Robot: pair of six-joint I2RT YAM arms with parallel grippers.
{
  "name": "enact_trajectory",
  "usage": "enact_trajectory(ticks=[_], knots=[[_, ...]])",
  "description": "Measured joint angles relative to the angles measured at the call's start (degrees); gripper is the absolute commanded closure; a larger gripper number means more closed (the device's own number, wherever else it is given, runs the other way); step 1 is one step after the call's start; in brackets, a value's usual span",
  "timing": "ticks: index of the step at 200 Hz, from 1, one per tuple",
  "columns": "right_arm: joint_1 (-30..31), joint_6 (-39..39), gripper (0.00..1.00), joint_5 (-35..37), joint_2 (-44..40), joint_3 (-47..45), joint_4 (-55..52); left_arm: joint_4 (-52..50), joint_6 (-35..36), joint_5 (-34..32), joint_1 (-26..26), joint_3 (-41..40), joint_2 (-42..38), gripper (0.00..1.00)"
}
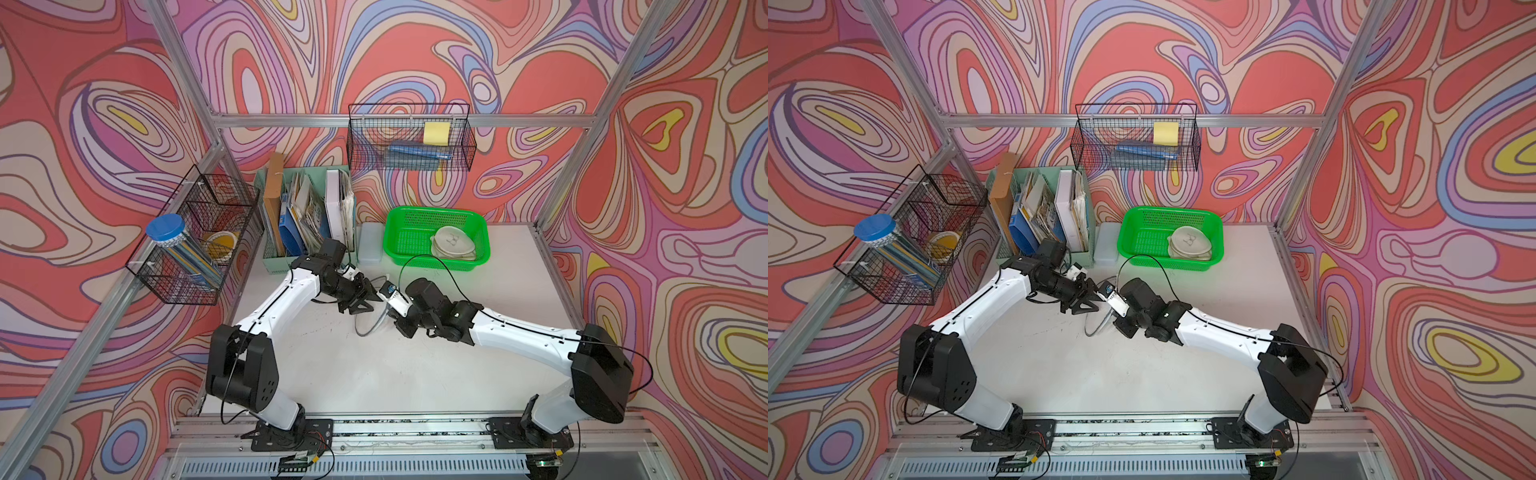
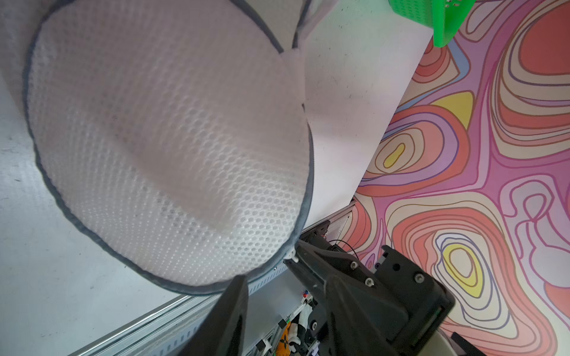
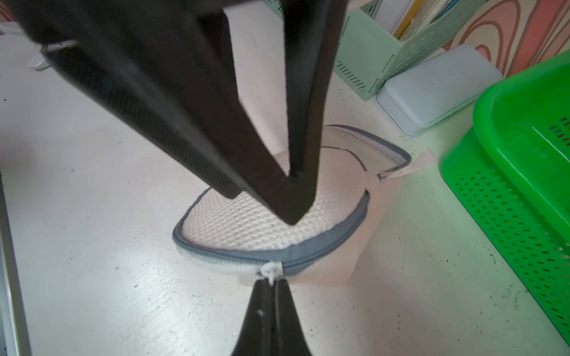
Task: Turn the laundry bag inside out
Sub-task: Zip the zipper on the laundry bag.
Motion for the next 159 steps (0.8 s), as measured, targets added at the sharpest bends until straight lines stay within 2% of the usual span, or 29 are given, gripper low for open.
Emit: enact_trajectory(ticks=[29,65,111,159], knots=[[1.84,-5.66,1.00,1.03,-1.81,-3.52,2.34,-0.13,0.57,0.22,-0.35,0.98,0.76,0.54],[3.43,-9.90,1.00,1.64,-1.86,-3.56,3.43,-4.35,5.11,-1.11,-2.05,7.85,4.74,0.57],[3.80,-11.76,1.00,1.81,-1.86,-3.56,3.67,-12.61,14.49,-6.23,-6.03,18.21,11.58,0.58],[4.07,-12.24,1.00,1.81,-1.86,-3.56,3.65,-18.32,20.33,-12.55,-8.76,23.34,16.98,0.59]])
